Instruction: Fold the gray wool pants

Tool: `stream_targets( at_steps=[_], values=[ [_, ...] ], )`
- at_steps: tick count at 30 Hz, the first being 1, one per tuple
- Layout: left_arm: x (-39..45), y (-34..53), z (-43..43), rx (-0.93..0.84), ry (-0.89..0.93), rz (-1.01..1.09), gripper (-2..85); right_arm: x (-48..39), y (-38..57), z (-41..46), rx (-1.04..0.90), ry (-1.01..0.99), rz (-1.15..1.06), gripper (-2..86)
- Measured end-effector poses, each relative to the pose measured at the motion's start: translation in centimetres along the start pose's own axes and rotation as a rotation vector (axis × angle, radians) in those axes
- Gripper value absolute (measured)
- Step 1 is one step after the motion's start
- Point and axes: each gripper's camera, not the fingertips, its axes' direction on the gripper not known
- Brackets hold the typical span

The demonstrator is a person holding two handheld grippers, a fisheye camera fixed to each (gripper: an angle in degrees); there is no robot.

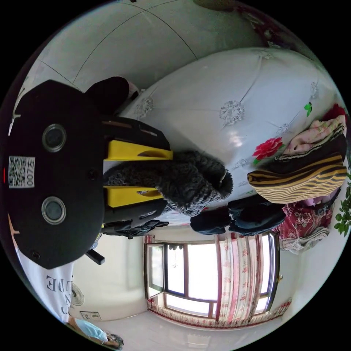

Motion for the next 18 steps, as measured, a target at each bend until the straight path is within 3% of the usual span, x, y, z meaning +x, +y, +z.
stream_targets(
  at_steps=[4, 7, 9, 15, 18],
  values=[
    [-1.1, 1.3, 1.7, 0.056, 0.122, -0.001, 5.4, 4.8, 1.7, 2.4, 0.053, 0.119, 0.205, 7.5],
    [2.0, 2.5, 2.3, 0.079, 0.195, 0.130, 4.5, 8.5, 3.2, 8.5, -0.097, 0.043, 0.307, 7.7],
    [5.5, 3.0, 3.0, 0.055, 0.239, 0.241, 4.3, 8.7, 4.3, 7.2, -0.033, 0.041, 0.318, 7.8],
    [25.5, 10.2, 9.6, -0.191, 0.389, 0.848, 5.0, 10.5, 13.6, -3.5, 0.193, 0.105, 0.400, 7.9],
    [35.3, 19.4, 15.8, -0.400, 0.489, 1.148, 6.3, 13.6, 22.2, -8.5, 0.324, 0.121, 0.547, 7.9]
  ],
)
